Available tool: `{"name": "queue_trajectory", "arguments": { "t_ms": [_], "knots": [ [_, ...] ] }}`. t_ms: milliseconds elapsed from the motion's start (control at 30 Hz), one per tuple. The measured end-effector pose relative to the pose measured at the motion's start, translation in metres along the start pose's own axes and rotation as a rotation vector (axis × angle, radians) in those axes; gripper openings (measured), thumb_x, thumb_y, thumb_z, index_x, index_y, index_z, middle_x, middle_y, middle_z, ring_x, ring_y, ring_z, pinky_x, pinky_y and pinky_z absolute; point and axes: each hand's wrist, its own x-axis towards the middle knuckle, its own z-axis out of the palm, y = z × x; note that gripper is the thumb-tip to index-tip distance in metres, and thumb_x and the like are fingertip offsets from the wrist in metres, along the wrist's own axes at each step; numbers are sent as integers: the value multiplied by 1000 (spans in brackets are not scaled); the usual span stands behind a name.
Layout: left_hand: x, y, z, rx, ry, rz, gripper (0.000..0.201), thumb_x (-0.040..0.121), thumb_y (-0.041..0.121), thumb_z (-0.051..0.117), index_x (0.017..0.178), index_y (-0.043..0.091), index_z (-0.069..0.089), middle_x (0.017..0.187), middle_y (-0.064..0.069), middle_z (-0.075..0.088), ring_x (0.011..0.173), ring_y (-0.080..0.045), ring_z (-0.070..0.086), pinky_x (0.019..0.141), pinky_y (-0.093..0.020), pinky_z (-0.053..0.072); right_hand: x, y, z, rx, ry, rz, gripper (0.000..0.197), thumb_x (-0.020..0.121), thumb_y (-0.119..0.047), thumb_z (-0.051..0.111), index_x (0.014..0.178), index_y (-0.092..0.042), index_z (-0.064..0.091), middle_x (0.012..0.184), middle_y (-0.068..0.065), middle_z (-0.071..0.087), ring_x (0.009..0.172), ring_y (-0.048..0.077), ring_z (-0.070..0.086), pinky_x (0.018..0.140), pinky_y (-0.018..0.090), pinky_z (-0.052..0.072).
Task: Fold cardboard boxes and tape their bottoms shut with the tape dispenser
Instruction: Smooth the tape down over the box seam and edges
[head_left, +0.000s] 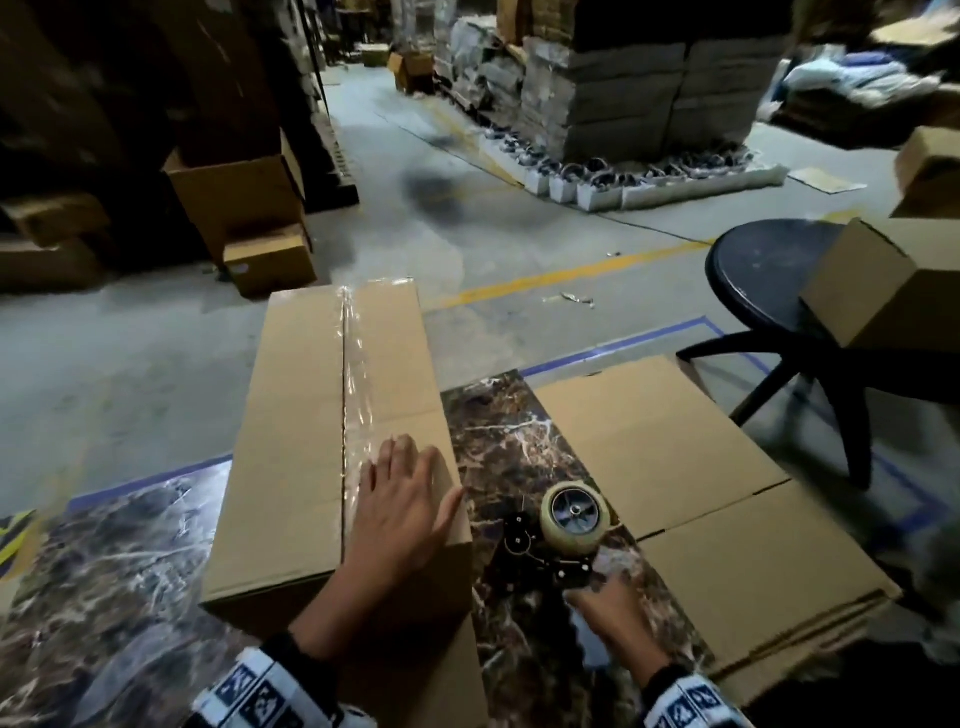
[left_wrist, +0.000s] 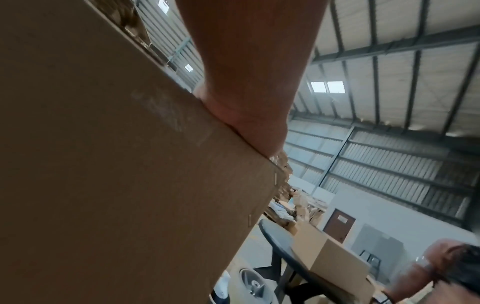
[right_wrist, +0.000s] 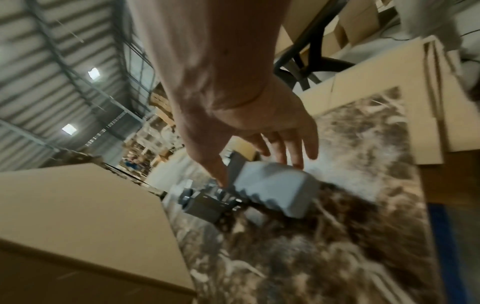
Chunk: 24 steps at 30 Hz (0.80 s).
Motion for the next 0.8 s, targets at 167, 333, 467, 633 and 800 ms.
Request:
{"name": "queue_trajectory", "arguments": {
  "t_ms": [167, 333, 467, 633, 800],
  "knots": [
    [0, -3, 9, 36, 59, -22, 80, 86, 72, 11, 144, 24, 37, 158, -10, 25, 149, -28, 17, 120, -45, 12, 23, 20, 5, 273, -247, 34, 15, 84, -17, 76, 81, -6, 65, 85, 11, 69, 81, 23, 66, 61, 28, 48],
    [3, -6, 13, 79, 105, -10, 71, 90, 68, 26, 137, 21, 48, 150, -12, 39, 141, -29, 34, 113, -52, 31, 35, 26, 1, 573, -552, 143, 8, 84, -5, 69, 80, 1, 70, 90, 23, 70, 76, 33, 66, 64, 37, 51],
    [2, -4, 12, 76, 157, -11, 67, 90, 67, 32, 136, 21, 49, 148, -10, 42, 137, -28, 39, 110, -54, 33, 47, 22, 4, 830, -913, 329, 6, 77, -3, 69, 76, 3, 67, 94, 25, 64, 74, 33, 58, 57, 36, 47],
    [-1, -3, 12, 47, 193, -12, 68, 90, 67, 34, 137, 22, 51, 148, -10, 43, 136, -28, 41, 109, -55, 35, 43, 5, 4, 939, -1046, 302, 2, 82, 3, 65, 83, 1, 64, 78, 13, 59, 58, 24, 56, 57, 35, 50],
    [-3, -2, 10, 36, 184, -36, 70, 88, 69, 34, 138, 22, 52, 149, -8, 43, 137, -26, 41, 110, -53, 34, 30, -22, -19, 941, -896, 318, 16, 73, -2, 71, 74, -9, 56, 59, 0, 49, 39, 10, 46, 45, 27, 48]
  ]
}}
